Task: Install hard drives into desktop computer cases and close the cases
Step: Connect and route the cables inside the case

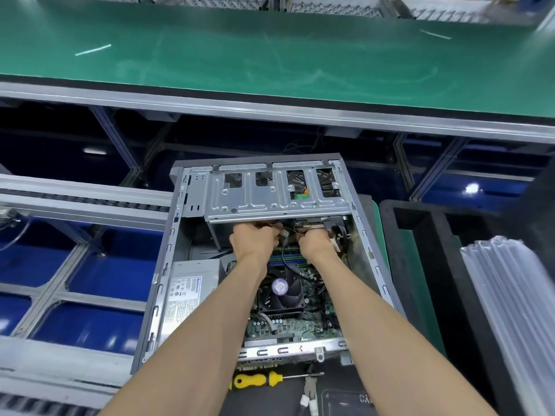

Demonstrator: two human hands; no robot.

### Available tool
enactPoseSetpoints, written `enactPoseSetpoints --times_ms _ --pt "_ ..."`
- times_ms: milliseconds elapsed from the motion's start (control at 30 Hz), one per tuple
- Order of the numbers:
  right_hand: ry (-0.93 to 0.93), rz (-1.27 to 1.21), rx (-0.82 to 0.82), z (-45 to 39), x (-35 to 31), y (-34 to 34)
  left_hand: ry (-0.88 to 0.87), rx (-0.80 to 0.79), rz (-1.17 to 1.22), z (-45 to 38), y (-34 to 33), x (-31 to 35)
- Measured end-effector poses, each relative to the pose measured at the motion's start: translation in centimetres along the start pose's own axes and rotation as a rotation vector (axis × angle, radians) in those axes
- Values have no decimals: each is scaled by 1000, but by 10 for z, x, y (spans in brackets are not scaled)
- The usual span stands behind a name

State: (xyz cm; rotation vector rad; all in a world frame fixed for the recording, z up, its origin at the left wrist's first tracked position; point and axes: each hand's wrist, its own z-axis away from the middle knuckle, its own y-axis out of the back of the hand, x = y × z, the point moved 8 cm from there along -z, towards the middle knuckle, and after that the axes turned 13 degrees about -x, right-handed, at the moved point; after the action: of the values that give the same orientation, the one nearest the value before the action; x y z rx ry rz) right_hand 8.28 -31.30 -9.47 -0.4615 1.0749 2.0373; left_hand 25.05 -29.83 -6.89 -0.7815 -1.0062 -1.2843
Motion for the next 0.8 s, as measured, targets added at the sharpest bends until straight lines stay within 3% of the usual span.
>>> enactPoseSetpoints --times_ms 200,400,633,800 --pt "-38 36 39 3 7 1 28 -10 69 1 -2 -1" --pt "-19 -17 9 10 1 -2 79 114 -273 -7 7 -3" --pt "105 -219 -39 8 -4 -5 101 160 -360 -12 6 0" --pt "127 -160 -45 2 -6 -9 96 137 -381 -14 6 1"
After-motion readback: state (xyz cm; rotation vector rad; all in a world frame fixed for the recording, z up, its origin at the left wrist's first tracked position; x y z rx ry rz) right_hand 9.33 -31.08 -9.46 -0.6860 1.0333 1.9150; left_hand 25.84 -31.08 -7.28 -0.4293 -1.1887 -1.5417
